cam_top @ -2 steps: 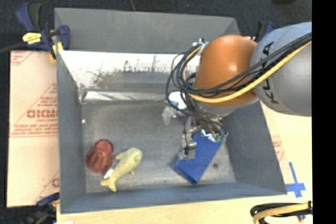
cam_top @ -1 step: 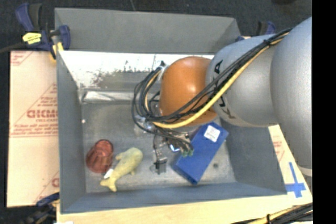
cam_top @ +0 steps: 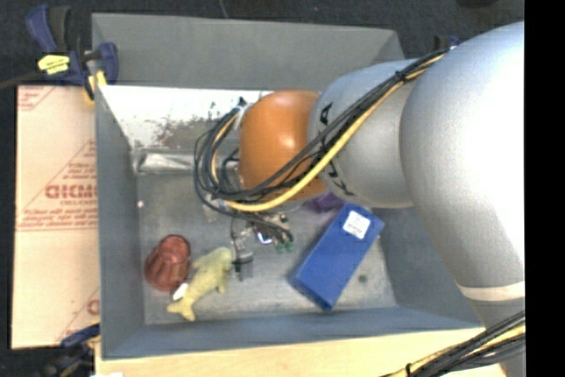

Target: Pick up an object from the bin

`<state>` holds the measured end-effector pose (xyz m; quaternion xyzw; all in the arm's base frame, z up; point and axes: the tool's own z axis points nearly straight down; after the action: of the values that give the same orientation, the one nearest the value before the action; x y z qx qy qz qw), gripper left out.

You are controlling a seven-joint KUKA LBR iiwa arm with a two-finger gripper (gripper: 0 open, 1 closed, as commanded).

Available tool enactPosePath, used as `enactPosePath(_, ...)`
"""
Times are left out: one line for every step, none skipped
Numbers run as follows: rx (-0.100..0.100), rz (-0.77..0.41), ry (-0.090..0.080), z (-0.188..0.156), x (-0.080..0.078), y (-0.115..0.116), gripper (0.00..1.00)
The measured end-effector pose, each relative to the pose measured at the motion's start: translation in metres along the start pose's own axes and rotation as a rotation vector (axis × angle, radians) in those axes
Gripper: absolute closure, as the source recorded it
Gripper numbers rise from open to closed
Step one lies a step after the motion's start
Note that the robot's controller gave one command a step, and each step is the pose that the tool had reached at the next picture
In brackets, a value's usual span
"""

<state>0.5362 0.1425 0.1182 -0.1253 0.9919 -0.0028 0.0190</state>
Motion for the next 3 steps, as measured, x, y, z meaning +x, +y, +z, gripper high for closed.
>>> enactPosePath(-0.003, -0.064, 0.015, 0.044, -0.005, 0.014, 0.00)
enactPosePath(-0.004, -0.002, 0.017, 0.054, 0.001, 0.024, 0.00)
enactPosePath(-0.004, -0.274, 0.011, 0.048, -0.014, 0.036, 1.00)
